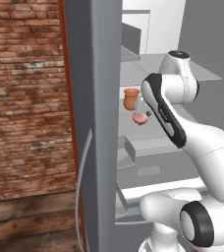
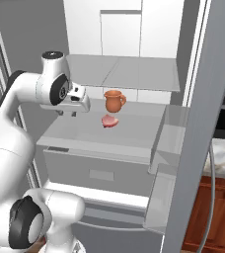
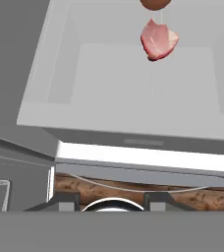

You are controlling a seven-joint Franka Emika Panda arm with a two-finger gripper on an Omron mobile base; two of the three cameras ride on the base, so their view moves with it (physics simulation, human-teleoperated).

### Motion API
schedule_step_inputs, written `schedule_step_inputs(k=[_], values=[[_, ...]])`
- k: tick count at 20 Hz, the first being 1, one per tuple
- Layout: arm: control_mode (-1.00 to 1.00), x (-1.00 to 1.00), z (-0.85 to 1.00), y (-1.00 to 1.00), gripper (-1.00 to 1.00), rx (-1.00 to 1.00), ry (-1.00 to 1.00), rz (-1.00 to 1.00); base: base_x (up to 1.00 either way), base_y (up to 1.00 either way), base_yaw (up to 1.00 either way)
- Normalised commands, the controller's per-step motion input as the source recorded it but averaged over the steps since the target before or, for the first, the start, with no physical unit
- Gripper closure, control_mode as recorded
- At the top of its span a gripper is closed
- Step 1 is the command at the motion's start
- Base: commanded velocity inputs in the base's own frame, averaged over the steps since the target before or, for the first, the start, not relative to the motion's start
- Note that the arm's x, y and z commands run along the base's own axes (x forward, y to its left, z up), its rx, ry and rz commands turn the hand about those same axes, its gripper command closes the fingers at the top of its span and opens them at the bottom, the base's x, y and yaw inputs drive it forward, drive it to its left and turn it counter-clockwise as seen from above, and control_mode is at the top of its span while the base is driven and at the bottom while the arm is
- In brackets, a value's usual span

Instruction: Take the steak from the fridge and place it on the digital scale on the counter by the fridge. Wait a few seconds for a reading, then move it to the plate on the dining counter.

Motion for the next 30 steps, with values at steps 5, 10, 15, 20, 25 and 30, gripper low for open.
schedule_step_inputs(k=[5, 10, 15, 20, 25, 30], values=[[-1.0, -0.15, -0.04, 0.0, -1.0, 0.0, 0.0, 0.0, 0.0, 0.0, 0.0], [-1.0, -0.51, -0.38, 0.0, -1.0, -0.09, -0.25, 0.0, 0.0, 0.0, 0.0], [-1.0, -0.2, -0.44, -0.02, -1.0, -0.11, -0.22, 0.0, 0.0, 0.0, 0.0], [-1.0, 0.05, -0.41, -0.1, -1.0, -0.09, -0.11, 0.0, 0.0, 0.0, 0.0], [-1.0, 0.48, -0.17, -0.15, -1.0, 0.0, 0.01, 0.0, 0.0, 0.0, 0.0], [-1.0, 0.65, 0.0, -0.09, -1.0, 0.0, 0.01, 0.0, 0.0, 0.0, 0.0]])
